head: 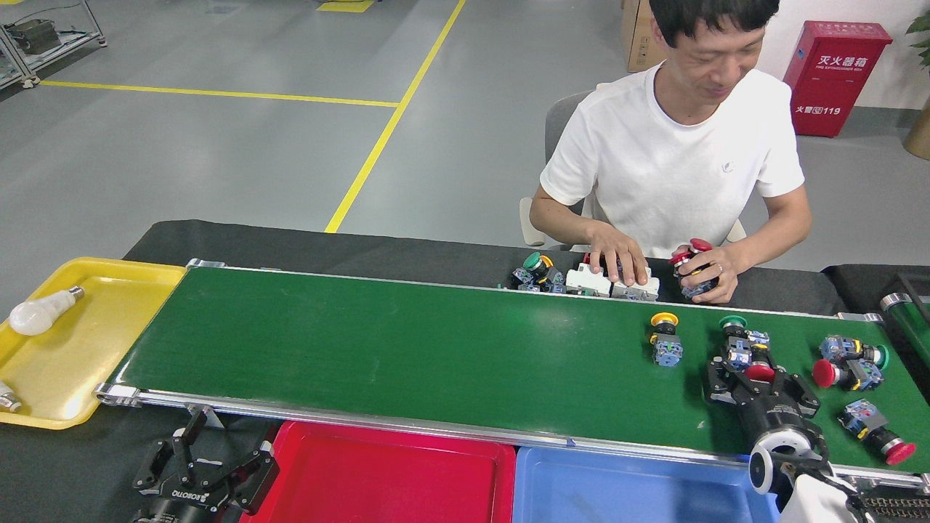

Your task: Pick switch part from conveyor to tray

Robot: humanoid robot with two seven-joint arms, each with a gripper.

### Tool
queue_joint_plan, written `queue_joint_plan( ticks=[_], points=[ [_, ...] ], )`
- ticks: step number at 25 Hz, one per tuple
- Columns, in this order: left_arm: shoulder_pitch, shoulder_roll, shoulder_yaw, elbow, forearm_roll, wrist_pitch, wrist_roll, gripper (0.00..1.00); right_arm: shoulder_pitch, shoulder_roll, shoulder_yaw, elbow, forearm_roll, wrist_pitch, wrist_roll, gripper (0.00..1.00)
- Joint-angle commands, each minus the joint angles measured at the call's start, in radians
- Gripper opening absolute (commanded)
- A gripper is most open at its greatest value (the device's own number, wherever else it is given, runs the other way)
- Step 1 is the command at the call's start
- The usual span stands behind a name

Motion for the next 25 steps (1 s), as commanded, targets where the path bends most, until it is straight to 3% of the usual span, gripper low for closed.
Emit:
queue_joint_plan(
  ticks=[1,4,7,11,14,15,16,17,19,25],
  points=[
    [-0.008,0.013,0.001,-0.012,-0.004,0.002,0.003,1.0,0.037,-0.022,-0.009,-0.118,-0.04,-0.069,0.02,0.1],
    [-0.006,0.013,0.001,-0.015,-0.004,0.005,0.003,1.0,0.155,-0.034,-0.009,-0.328,-0.112,-0.196,0.068,0.11],
    [-0.006,0.013,0.001,-0.015,-0.005,0.008,0.003,1.0,0.264,-0.021,0.0,-0.476,-0.126,-0.374,0.081,0.13],
    [-0.003,0.005,0.008,-0.014,-0.067,0.011,0.005,1.0,0.336,0.056,0.068,-0.526,-0.112,-0.635,0.12,0.17],
    [-0.006,0.003,0.011,-0.012,-0.082,0.011,0.022,1.0,0.333,0.104,0.155,-0.515,-0.062,-0.632,0.161,0.23],
    [-0.011,0.005,0.009,-0.011,-0.082,0.011,0.022,1.0,0.332,0.131,0.175,-0.502,-0.035,-0.606,0.163,0.37],
    [-0.014,0.005,0.008,-0.015,-0.082,0.01,0.022,1.0,0.33,0.17,0.192,-0.494,-0.002,-0.564,0.164,0.69],
    [-0.015,0.005,0.008,-0.017,-0.081,0.01,0.023,1.0,0.33,0.2,0.207,-0.492,0.035,-0.526,0.172,0.93],
    [-0.017,0.01,0.003,-0.02,-0.084,0.01,0.022,1.0,0.329,0.226,0.218,-0.491,0.087,-0.508,0.192,0.97],
    [-0.02,0.01,0.005,-0.041,-0.085,0.008,0.022,1.0,0.312,0.234,0.218,-0.496,0.087,-0.508,0.195,0.97]
  ],
)
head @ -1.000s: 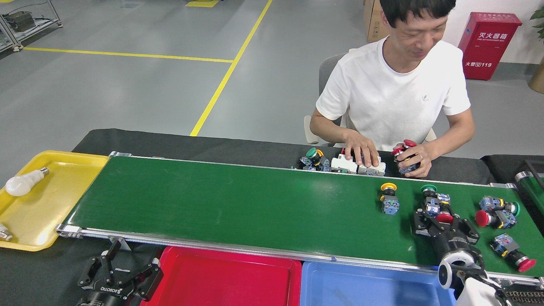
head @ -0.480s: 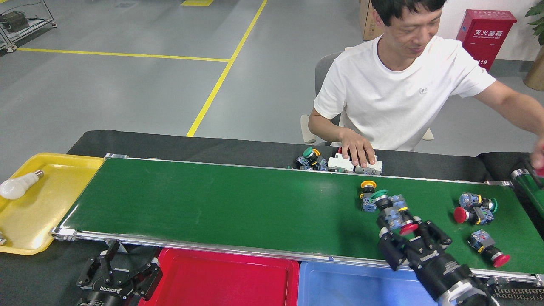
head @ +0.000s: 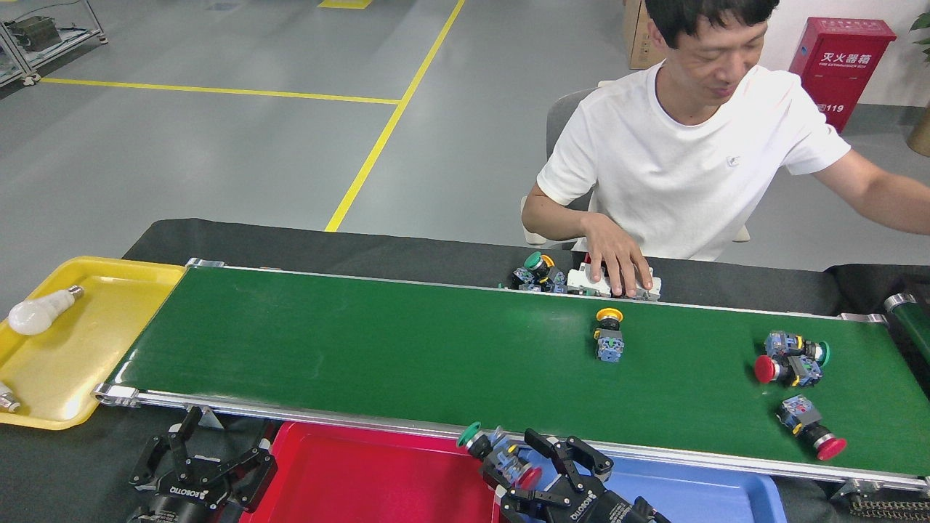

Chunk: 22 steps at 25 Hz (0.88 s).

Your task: Pick switch part from conveyor to tray

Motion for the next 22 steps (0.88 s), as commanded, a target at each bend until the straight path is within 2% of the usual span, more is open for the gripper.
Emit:
queue_joint_plan(
  ticks=[1,3,5,7,10,12,14,18,20,22],
  points=[
    [-0.009,0.01,0.003,-0.022,-0.001,0.0,0.008,1.0,-0.019,0.01,-0.005,-0.017,-0.002,0.01,-0.001,0.97],
    [-0.009,0.01,0.005,-0.02,0.001,-0.003,0.008,1.0,-0.036,0.013,-0.059,-0.017,-0.01,0.014,-0.005,0.97],
    [-0.017,0.01,0.002,-0.02,0.005,-0.005,0.008,1.0,-0.053,0.021,-0.194,-0.016,-0.01,0.018,-0.008,0.97],
    [-0.034,0.005,0.0,-0.022,0.007,-0.008,0.008,1.0,-0.076,0.053,-0.301,-0.013,-0.01,0.024,-0.01,0.97],
    [-0.124,0.0,-0.064,-0.013,0.005,-0.063,-0.002,1.0,-0.093,0.085,-0.449,-0.011,-0.01,0.143,-0.05,0.97],
    [-0.167,-0.006,-0.126,-0.014,0.008,-0.084,-0.028,1.0,-0.086,0.082,-0.473,-0.011,-0.01,0.246,-0.073,0.97],
    [-0.205,-0.039,-0.204,-0.011,0.001,-0.077,-0.12,1.0,-0.059,0.067,-0.487,-0.009,-0.008,0.347,-0.107,0.97],
    [-0.253,-0.13,-0.334,0.026,-0.016,-0.021,-0.283,1.0,0.058,0.003,-0.49,-0.048,-0.008,0.369,-0.16,0.97],
    [-0.311,-0.177,-0.414,0.104,-0.038,0.067,-0.314,1.0,0.134,-0.007,-0.489,-0.071,-0.007,0.357,-0.212,0.97],
    [-0.377,-0.191,-0.481,0.204,-0.038,0.178,-0.314,1.0,0.156,-0.01,-0.489,-0.071,-0.005,0.35,-0.243,0.97]
  ],
)
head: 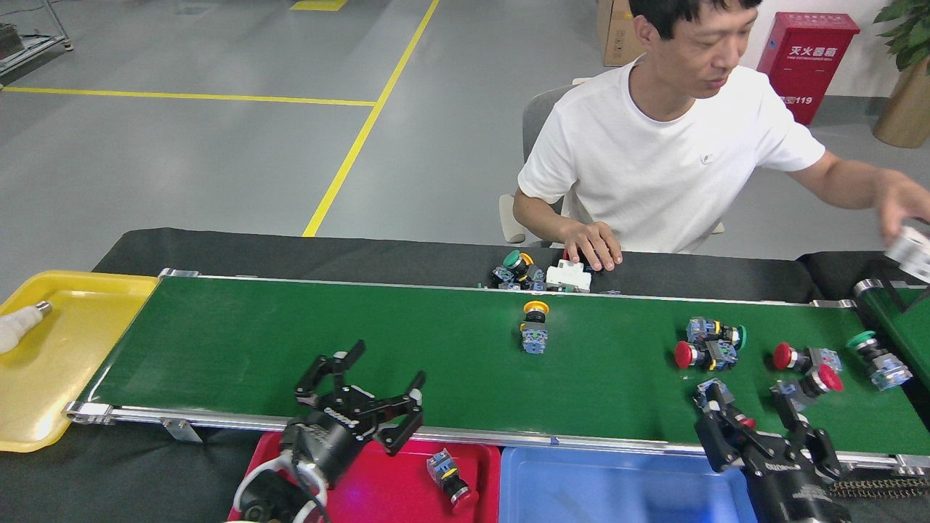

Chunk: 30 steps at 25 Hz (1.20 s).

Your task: Pick switch part from conveyor to tray

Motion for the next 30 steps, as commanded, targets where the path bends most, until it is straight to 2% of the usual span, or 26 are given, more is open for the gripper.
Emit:
queue_joint_plan(
  ticks=[1,4,11,13,16,17,24,25,27,28,29,30],
  points=[
    [-0.067,-0.009,-0.053,0.078,0.002,0.136,-0.016,1.0,0.004,-0.009,-0.001,-0.018,0.0,-0.013,-0.04,0.97],
    [-0.161,-0.032,-0.082,0.212,0.016,0.205,-0.016,1.0,0.032,-0.008,0.002,-0.018,0.003,-0.042,-0.04,0.97],
    [-0.265,-0.041,-0.104,0.362,0.079,0.254,-0.016,1.0,0.015,-0.003,0.06,-0.017,0.01,-0.044,-0.034,0.97],
    [-0.285,-0.041,-0.105,0.384,0.091,0.25,-0.016,1.0,-0.02,0.001,0.071,-0.014,0.029,-0.039,-0.022,0.97],
    [-0.305,-0.041,-0.107,0.414,0.094,0.25,-0.016,1.0,-0.085,0.046,0.158,0.028,0.14,0.053,0.001,0.97],
    [-0.311,-0.041,-0.107,0.428,0.094,0.248,-0.016,1.0,-0.103,0.046,0.184,0.045,0.161,0.081,0.006,0.97],
    [-0.38,-0.042,-0.107,0.542,0.094,0.259,-0.008,0.99,-0.246,0.043,0.355,0.237,0.18,0.177,0.043,0.94],
    [-0.391,-0.042,-0.107,0.563,0.094,0.268,-0.007,0.9,-0.273,0.041,0.385,0.281,0.181,0.191,0.044,0.92],
    [-0.406,-0.042,-0.107,0.601,0.092,0.299,0.0,0.46,-0.336,0.046,0.413,0.347,0.177,0.225,0.044,0.89],
    [-0.416,-0.042,-0.107,0.617,0.092,0.305,0.0,0.27,-0.369,0.047,0.419,0.379,0.175,0.245,0.046,0.89],
    [-0.422,-0.042,-0.105,0.626,0.092,0.308,0.001,0.16,-0.393,0.047,0.421,0.405,0.174,0.255,0.052,0.88],
    [-0.423,-0.042,-0.105,0.626,0.092,0.307,0.003,0.1,-0.402,0.046,0.421,0.418,0.172,0.255,0.064,0.83]
  ],
)
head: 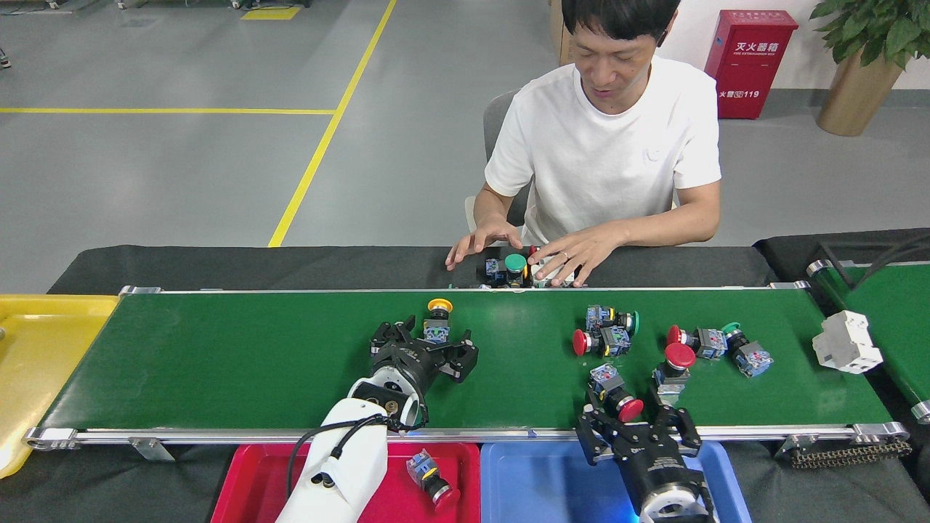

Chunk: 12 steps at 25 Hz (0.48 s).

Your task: Pick switch part from conveyor to tray

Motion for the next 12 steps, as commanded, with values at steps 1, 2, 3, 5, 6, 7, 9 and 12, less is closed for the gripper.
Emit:
queue_joint_plan(
  ticks=[1,2,3,5,6,7,9,12],
  points=[
    [-0.024,-0.004,0.001,-0.003,0.0,0.014,0.01,0.07,-0.025,-0.005,0.001,0.011,-0.005,0.012,0.024,0.73],
    [-0.024,-0.004,0.001,-0.003,0.0,0.012,0.011,0.06,-0.028,-0.011,0.001,0.011,-0.007,0.006,0.029,0.6],
    [-0.024,-0.004,0.001,-0.006,0.0,0.011,0.016,0.05,-0.025,-0.02,0.001,0.011,-0.016,-0.015,0.031,0.4],
    [-0.022,-0.002,0.001,-0.023,0.0,0.003,0.017,0.05,-0.022,-0.032,0.0,0.01,-0.027,-0.068,0.031,0.11],
    [-0.022,-0.001,0.001,-0.043,0.002,-0.001,0.017,0.05,-0.021,-0.034,0.0,0.008,-0.028,-0.08,0.032,0.08],
    [-0.016,0.001,0.003,-0.07,0.003,-0.015,0.017,0.05,-0.017,-0.034,-0.002,0.005,-0.03,-0.081,0.032,0.07],
    [0.018,0.005,0.009,-0.167,0.023,-0.078,0.017,0.05,-0.014,-0.045,-0.011,-0.012,-0.051,-0.084,0.04,0.07],
    [0.114,0.021,0.014,-0.337,0.031,-0.142,0.017,0.05,0.025,-0.109,-0.011,-0.119,-0.122,-0.087,0.052,0.07]
  ],
)
